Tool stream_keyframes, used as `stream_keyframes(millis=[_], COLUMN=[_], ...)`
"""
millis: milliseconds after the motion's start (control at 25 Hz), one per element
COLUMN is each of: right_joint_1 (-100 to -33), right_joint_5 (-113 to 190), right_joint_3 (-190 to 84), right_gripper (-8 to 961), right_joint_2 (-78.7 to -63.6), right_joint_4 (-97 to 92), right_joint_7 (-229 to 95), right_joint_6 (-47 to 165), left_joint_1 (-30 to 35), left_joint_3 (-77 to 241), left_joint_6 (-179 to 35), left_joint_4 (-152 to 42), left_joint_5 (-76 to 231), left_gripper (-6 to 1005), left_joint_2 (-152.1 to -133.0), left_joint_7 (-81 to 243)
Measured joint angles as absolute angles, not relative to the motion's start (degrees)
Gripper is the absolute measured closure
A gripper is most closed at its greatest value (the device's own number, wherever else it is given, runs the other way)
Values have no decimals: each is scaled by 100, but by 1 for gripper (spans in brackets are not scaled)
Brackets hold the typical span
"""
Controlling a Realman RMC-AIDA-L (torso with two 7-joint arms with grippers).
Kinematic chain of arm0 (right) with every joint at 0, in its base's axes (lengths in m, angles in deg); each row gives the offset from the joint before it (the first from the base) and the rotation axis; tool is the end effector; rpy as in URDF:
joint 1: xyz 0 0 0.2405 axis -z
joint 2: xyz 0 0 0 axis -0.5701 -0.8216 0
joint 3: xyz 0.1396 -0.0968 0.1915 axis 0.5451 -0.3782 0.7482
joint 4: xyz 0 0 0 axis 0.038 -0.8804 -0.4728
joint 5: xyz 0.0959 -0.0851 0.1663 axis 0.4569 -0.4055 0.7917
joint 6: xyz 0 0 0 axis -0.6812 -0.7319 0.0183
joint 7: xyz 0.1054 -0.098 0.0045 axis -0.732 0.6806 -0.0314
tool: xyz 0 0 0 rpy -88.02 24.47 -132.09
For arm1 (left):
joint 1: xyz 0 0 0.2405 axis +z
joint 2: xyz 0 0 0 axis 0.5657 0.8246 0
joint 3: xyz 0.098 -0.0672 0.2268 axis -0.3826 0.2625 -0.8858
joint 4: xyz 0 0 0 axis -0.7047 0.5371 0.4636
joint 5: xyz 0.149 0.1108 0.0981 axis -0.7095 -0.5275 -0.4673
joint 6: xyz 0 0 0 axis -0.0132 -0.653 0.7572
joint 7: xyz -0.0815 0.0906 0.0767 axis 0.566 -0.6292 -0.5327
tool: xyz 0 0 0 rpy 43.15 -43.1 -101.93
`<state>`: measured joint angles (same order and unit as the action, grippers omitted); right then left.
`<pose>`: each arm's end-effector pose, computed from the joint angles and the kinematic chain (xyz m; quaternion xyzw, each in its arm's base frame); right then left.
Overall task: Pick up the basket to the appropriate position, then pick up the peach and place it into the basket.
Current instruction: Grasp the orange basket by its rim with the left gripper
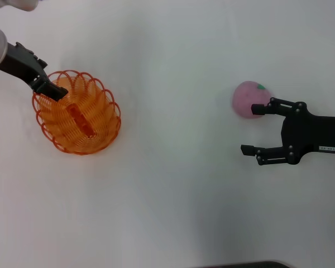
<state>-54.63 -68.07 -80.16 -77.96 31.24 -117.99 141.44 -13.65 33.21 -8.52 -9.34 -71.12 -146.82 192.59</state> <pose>0.3262 0.2671 -0.0026 -0.9604 0.1071 0.1795 0.1841 -0.2315 0.4221 0.0052 -0.9380 -0.1957 0.1911 0.2130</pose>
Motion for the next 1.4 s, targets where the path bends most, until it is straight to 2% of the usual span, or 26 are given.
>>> stream_keyframes(millis=[1080, 1400], right_joint_1=[-5465, -5453], right_joint_5=[-6807, -6807], right_joint_3=[-8101, -8104], right_gripper=[6, 7], right_joint_2=[-7796, -7796], right_joint_4=[3124, 3124], right_joint_7=[-11799, -11799], right_joint_6=[14125, 14112], left_joint_1=[-1472, -1471], left_joint_3=[2962, 2961], left_joint_6=[-1279, -1280], left_joint_4=[-1218, -1184], left_joint_5=[-7417, -7420], left_gripper=[193, 437], left_joint_2=[-14869, -14878], left_joint_7=[19376, 19422])
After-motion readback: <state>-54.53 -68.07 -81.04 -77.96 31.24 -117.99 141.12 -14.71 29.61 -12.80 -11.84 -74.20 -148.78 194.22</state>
